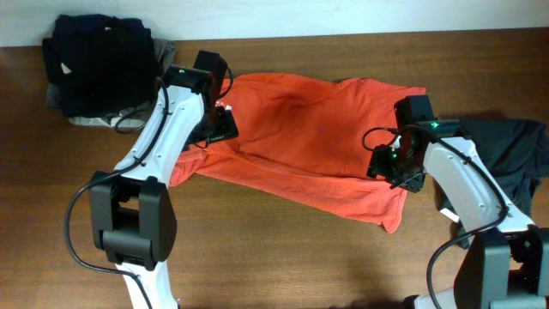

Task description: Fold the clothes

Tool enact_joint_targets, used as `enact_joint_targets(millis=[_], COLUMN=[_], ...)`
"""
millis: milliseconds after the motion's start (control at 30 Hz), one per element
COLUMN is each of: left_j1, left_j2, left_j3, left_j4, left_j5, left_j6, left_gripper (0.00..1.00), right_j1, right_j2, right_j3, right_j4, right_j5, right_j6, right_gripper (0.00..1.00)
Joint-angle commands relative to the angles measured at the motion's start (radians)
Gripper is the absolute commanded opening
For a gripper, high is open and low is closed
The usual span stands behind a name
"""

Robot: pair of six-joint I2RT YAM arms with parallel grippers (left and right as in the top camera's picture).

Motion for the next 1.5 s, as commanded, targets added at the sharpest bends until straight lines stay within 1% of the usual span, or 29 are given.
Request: enact_joint_targets(millis=[0,67,100,300,433,900,1133,1167,1333,1467], left_j1=[0.000,0.000,0.000,0.001,0.011,0.071,0.079,0.079,0.079,0.079], left_j2=[0.015,0.026,0.034,0.105,0.140,0.146,0.146,0.146,0.146,0.146], left_j3=[-0.030,-0.031,-0.031,-0.031,-0.031,-0.031,-0.031,-0.031,-0.031,-0.031], left_j4=[0.006,0.010,0.017,0.068,0.115,0.156,0.188,0.195,0.227,0.250], left_j5=[0.092,0.114,0.120,0.150,0.171,0.159,0.158,0.157,0.159,0.159], left_j6=[-0.068,-0.109,-0.128,-0.185,-0.188,-0.188,-0.187,-0.187,-0.187,-0.181], left_gripper=[0.71,0.62,0.61,0.61,0.61,0.61,0.59,0.58,0.42,0.24], right_j1=[-0.001,-0.001,-0.001,-0.001,-0.001,-0.001,-0.001,-0.001,-0.001,-0.001], right_j2=[0.005,0.005,0.005,0.005,0.005,0.005,0.005,0.005,0.005,0.005], right_j3=[-0.002,-0.002,-0.002,-0.003,-0.003,-0.003,-0.003,-0.003,-0.003,-0.003], right_j4=[0.004,0.008,0.010,0.010,0.010,0.014,0.014,0.014,0.010,0.010], right_j5=[-0.016,-0.016,-0.016,-0.016,-0.016,-0.016,-0.016,-0.016,-0.016,-0.016], right_j6=[-0.010,-0.010,-0.010,-0.010,-0.010,-0.010,-0.010,-0.010,-0.010,-0.010], right_gripper=[0.67,0.67,0.67,0.67,0.67,0.68,0.68,0.68,0.68,0.68])
